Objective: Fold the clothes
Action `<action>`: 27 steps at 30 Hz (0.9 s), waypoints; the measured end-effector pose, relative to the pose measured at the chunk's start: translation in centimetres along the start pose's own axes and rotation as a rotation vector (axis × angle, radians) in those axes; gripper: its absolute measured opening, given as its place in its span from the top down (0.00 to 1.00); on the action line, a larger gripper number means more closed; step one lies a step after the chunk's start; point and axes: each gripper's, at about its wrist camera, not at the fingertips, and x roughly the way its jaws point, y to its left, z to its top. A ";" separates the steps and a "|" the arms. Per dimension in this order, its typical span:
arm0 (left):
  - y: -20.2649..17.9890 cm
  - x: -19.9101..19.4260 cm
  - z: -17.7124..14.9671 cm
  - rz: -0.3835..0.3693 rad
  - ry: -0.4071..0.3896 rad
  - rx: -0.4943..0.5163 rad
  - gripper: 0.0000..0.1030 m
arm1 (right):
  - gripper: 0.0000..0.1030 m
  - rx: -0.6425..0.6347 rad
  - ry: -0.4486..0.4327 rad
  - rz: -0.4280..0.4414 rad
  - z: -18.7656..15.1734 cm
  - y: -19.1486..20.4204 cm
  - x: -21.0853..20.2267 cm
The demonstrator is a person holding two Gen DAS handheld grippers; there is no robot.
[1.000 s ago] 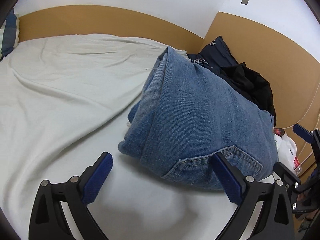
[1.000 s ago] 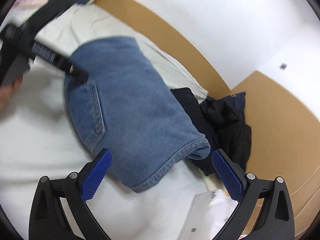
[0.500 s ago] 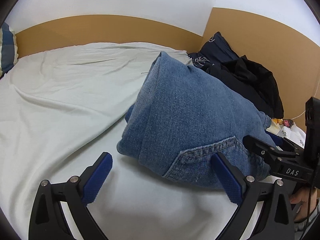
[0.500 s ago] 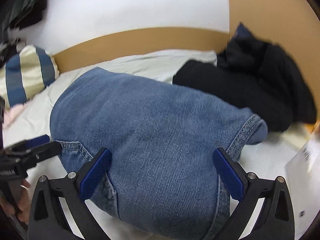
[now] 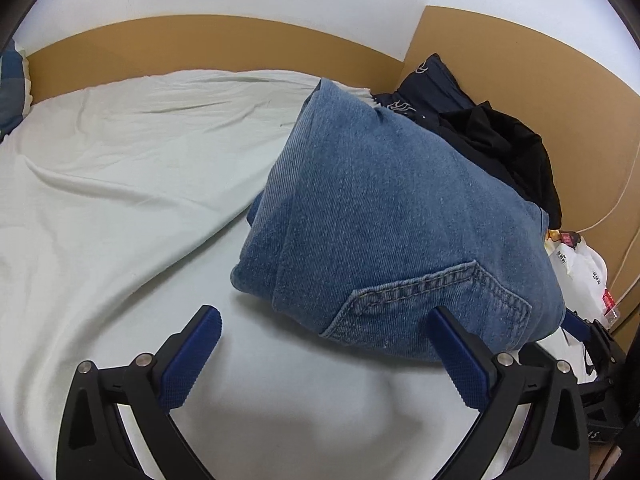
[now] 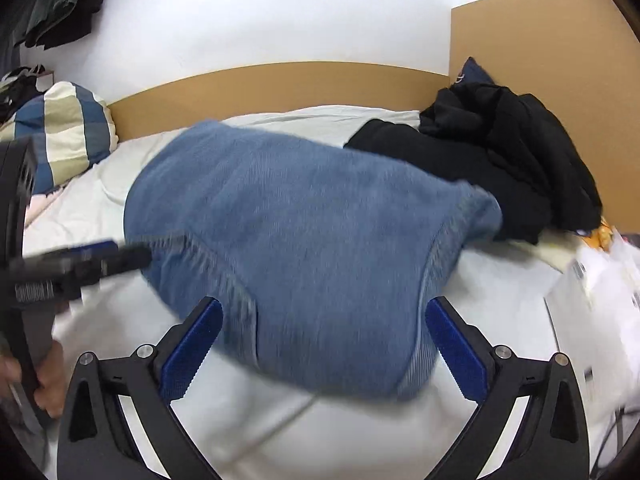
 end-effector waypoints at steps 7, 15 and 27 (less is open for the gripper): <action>-0.9 0.6 -0.1 0.018 0.013 0.021 0.00 | 0.00 0.072 0.095 -0.051 -1.0 0.0 -0.1; -1.0 1.1 -0.1 -0.004 0.032 -0.004 0.00 | 0.00 0.047 0.123 -0.042 -1.1 1.0 -0.4; -2.2 1.1 -0.3 0.009 0.014 0.014 0.00 | 0.00 0.041 0.150 -0.048 -1.4 0.7 0.7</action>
